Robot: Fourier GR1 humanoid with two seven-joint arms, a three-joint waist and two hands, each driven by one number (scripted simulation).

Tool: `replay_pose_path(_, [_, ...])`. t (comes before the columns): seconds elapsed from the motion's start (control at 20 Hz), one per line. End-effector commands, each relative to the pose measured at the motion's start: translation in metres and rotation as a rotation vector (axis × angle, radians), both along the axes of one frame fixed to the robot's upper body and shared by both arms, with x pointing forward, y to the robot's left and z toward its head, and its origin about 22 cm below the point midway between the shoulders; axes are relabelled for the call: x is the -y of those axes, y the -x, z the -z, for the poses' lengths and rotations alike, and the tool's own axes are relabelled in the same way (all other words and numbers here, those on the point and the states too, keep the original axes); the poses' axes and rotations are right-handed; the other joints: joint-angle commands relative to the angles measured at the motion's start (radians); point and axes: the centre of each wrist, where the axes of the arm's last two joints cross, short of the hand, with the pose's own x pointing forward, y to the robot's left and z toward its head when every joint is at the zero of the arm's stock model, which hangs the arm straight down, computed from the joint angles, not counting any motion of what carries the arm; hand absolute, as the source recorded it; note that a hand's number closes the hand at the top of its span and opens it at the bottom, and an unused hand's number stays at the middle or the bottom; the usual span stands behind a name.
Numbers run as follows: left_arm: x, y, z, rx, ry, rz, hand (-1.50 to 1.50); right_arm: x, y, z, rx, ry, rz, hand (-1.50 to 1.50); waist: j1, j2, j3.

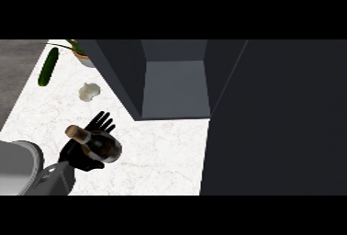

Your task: Pick up the wine, place it into the cabinet and close the cabinet

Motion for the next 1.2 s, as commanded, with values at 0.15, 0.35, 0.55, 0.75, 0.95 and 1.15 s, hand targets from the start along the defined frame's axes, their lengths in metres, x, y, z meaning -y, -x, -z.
replay_pose_path(0.15, [0.017,-0.004,0.003,0.134,0.142,0.003,-1.5,-0.001,0.008,-0.004,0.028,-0.037,-0.037,-1.5,0.003,0.002,0.0])
replay_pose_path(0.35, [0.022,-0.003,0.008,0.099,0.18,-0.022,1.5,0.003,0.007,-0.003,0.009,-0.016,-0.028,-1.5,0.002,0.002,0.001])
replay_pose_path(0.55, [0.032,-0.013,0.004,0.071,0.214,0.019,1.5,0.001,0.022,-0.011,0.008,-0.031,-0.042,-1.5,0.0,-0.001,0.001])
replay_pose_path(0.75, [0.032,-0.014,0.003,0.084,0.236,0.069,1.5,0.0,0.011,-0.004,0.016,0.002,-0.03,-1.5,0.008,-0.001,0.001])
replay_pose_path(0.95, [0.034,-0.001,0.01,0.104,0.184,-0.154,1.5,0.005,0.008,-0.001,0.001,-0.003,-0.023,-1.5,0.021,-0.004,0.003])
replay_pose_path(1.15, [-0.005,0.025,0.013,0.142,-0.003,-0.585,1.5,0.004,0.014,0.001,0.003,-0.003,0.011,-1.5,0.045,-0.014,0.005])
